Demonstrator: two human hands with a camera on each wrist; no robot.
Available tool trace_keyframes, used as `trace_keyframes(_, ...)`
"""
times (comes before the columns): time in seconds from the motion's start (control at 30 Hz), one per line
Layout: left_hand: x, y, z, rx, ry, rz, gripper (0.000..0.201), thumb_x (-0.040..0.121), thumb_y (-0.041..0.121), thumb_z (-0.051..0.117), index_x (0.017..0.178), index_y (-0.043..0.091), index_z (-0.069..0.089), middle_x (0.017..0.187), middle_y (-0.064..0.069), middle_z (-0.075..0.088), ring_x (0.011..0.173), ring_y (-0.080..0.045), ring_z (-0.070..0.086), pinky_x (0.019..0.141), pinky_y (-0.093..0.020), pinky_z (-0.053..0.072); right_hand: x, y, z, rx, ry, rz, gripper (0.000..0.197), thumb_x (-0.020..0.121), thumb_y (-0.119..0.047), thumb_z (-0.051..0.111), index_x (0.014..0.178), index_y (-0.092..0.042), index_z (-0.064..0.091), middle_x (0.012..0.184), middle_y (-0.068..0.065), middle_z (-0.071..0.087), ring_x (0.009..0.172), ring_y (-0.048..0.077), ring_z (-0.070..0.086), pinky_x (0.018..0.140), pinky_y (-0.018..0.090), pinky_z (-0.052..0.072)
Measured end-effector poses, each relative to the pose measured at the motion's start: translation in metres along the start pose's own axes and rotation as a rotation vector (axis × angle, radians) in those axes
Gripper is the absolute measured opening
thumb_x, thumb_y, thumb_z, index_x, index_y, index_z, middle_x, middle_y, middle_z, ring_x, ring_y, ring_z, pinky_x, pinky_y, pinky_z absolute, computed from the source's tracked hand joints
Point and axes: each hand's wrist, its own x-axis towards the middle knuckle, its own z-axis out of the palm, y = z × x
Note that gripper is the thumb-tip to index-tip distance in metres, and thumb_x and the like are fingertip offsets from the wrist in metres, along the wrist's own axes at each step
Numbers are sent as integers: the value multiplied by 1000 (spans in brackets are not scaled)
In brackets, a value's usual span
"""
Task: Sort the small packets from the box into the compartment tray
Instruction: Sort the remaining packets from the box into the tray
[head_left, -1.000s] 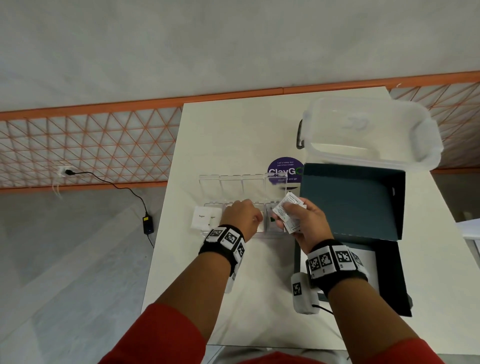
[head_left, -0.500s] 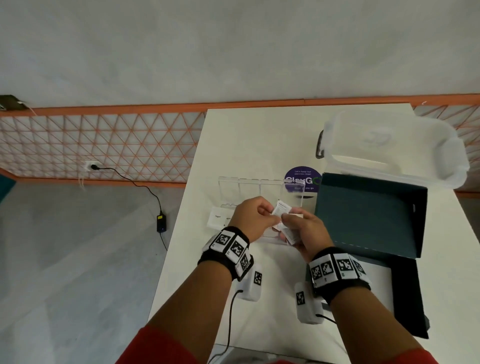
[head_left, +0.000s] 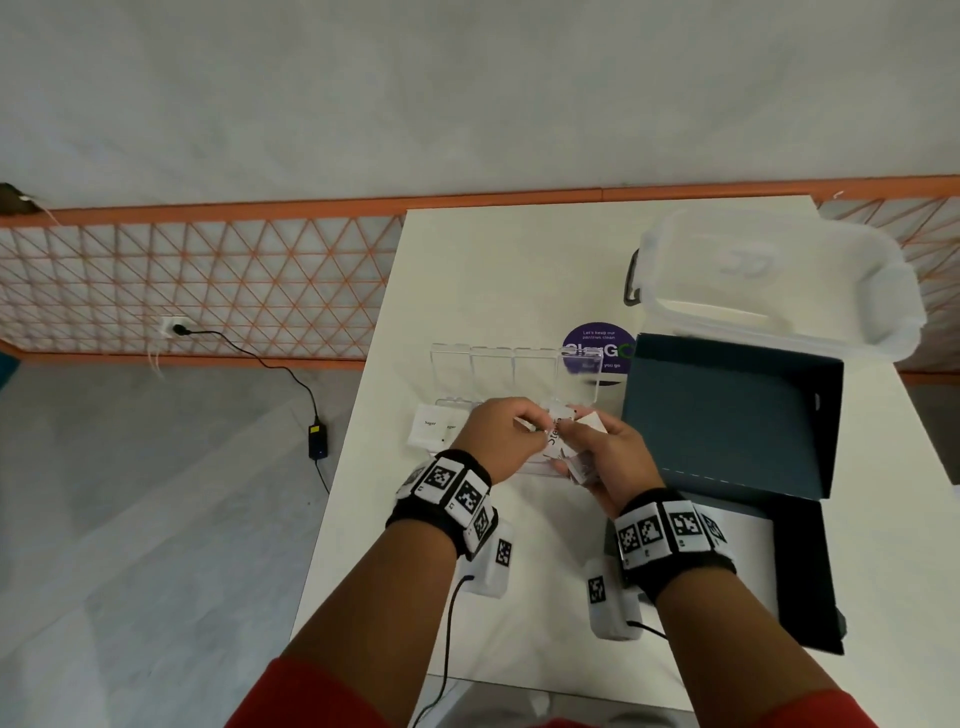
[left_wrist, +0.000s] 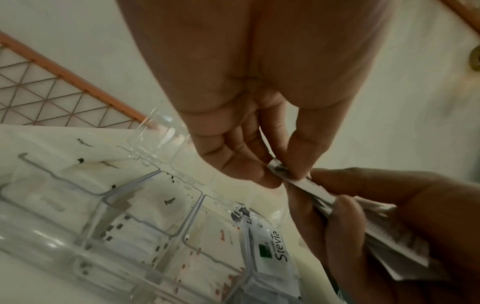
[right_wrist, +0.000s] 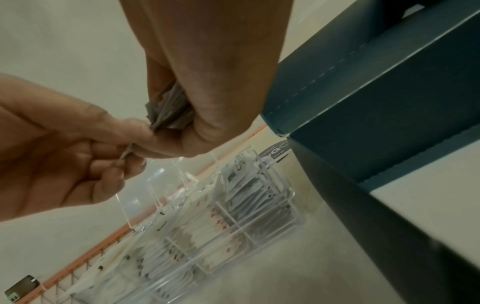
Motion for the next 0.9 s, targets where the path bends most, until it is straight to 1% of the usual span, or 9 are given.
trace_keyframes(0.1,2,-4,4,-54,43,-27,21,78,11,73,81,32,70,71,21,65,60,7,59,61,-10,43,-1,0,-6,51,60,-10,13,88,0,66,96,-9,70,91,15,74,73,26,71,57,31,58)
trace_keyframes(0.23,5,-7,8,-80,109,-52,24,79,11,75,97,26,70,93,7,67,77,-7,65,68,-17,48,-2,-3,-20,149,109,-39,17,90,2,58,104,-6,65,88,16,73,67,27,69,52,29,54)
trace_keyframes(0.33,10,-8,10,-67,154,-67,26,80,11,75,101,25,70,92,11,64,77,-3,62,62,-5,44,-3,-7,-35,209,161,-63,17,93,-1,58,108,-6,62,90,18,73,68,29,69,54,31,55)
trace_keyframes(0.4,15,-7,13,-39,152,-69,26,80,12,75,103,24,71,92,10,65,78,-2,62,63,-2,42,-4,-10,-44,241,180,-70,18,93,-2,59,110,-6,63,91,18,73,70,29,69,55,31,56)
trace_keyframes(0.5,22,-3,25,27,122,-71,30,80,13,75,109,19,71,100,3,67,86,-9,63,79,-15,46,-6,-12,-54,251,195,-78,19,94,-4,59,112,-8,63,90,16,75,71,27,71,55,31,57)
trace_keyframes(0.57,26,-1,37,81,96,-62,32,81,13,74,112,17,70,106,-1,67,90,-12,62,85,-21,46,-7,-13,-58,247,199,-86,20,94,-5,59,112,-9,63,91,16,75,73,28,71,57,32,57)
trace_keyframes(0.7,35,-3,58,356,4,18,34,86,21,70,119,16,66,115,-7,59,102,-22,59,88,-27,45,-6,-18,-63,246,212,-97,17,93,-5,59,110,-9,64,91,16,74,72,29,70,54,30,55)
trace_keyframes(0.8,35,-6,66,602,27,72,35,87,36,65,117,19,64,117,-3,49,104,-21,52,91,-33,44,-6,-20,-66,246,209,-99,16,94,-4,59,108,-9,64,89,16,73,71,29,70,53,30,55)
trace_keyframes(0.9,35,-9,69,761,36,222,36,87,33,62,121,24,59,122,1,50,109,-22,48,94,-38,41,-5,-21,-66,257,178,-88,16,93,-4,59,108,-9,63,90,17,72,71,29,69,54,31,55)
